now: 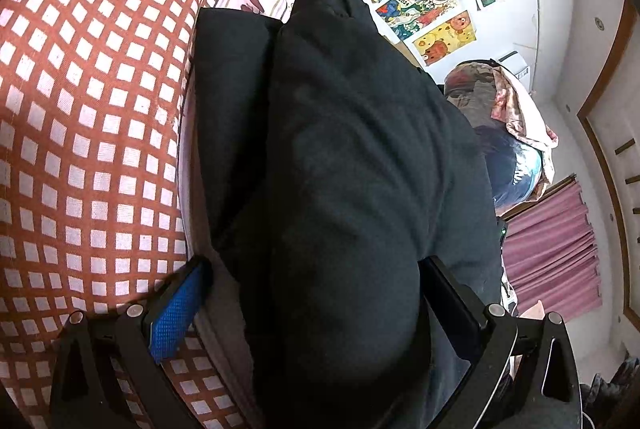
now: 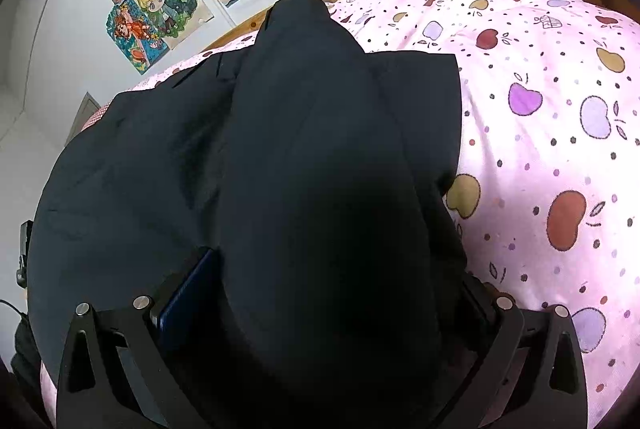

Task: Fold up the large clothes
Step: 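Hold the folded jacket bundle with both grippers, then close both grippers on the black jacket bundle and lift it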

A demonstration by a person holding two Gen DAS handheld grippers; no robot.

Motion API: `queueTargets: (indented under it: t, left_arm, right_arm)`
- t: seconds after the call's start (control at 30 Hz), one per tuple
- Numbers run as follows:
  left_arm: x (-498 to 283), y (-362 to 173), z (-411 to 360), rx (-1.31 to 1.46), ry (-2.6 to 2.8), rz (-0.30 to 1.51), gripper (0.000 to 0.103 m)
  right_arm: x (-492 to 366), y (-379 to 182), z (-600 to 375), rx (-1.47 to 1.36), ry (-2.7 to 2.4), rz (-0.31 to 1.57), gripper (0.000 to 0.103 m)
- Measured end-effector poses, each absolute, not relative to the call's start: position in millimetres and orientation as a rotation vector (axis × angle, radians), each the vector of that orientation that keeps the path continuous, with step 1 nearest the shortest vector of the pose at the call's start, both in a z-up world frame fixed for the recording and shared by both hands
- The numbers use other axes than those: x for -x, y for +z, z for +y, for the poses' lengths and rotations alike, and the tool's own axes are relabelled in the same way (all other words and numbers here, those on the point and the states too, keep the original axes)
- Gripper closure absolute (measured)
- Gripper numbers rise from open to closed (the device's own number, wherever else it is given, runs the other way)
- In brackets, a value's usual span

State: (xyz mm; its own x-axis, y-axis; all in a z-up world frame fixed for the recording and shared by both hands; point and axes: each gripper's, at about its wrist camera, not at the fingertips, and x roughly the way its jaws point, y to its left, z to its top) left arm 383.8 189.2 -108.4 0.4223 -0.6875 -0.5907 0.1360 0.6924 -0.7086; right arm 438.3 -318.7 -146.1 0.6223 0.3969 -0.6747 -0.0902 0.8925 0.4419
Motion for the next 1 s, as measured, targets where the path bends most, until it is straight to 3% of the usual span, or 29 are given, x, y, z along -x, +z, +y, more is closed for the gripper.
queueTargets:
  t: [0.37,0.53,0.7,0.8,1.0]
  left_arm:
    - [-384.1,-102.8,176.3,0.57,-0.502,1.032,0.0]
    - [-384.4,-99.3,171.6,0.536,-0.487,1.036,0.005]
    - [-384.4,-94.5,167.2,0.519,-0.505,1.032,0.021]
    - [-383.9,-93.0,169.2,0.526,-0.51,1.024,0.031]
    - [-375.9,-85.9,175.4,0.525,-0.502,0.982,0.051]
  right_arm:
    - [-440.1,-147.2,-322.7,-0.377,0.287,0.859,0.001]
    - [-438.4,-146.6,-322.7,-0.369,0.281,0.851,0.001]
    - [-436.7,-145.4,-322.1,-0.351,0.277,0.844,0.002]
    - [-436.4,-143.9,-322.3,-0.348,0.286,0.839,0.007]
    - [-431.1,-134.3,-317.7,-0.322,0.309,0.81,0.03]
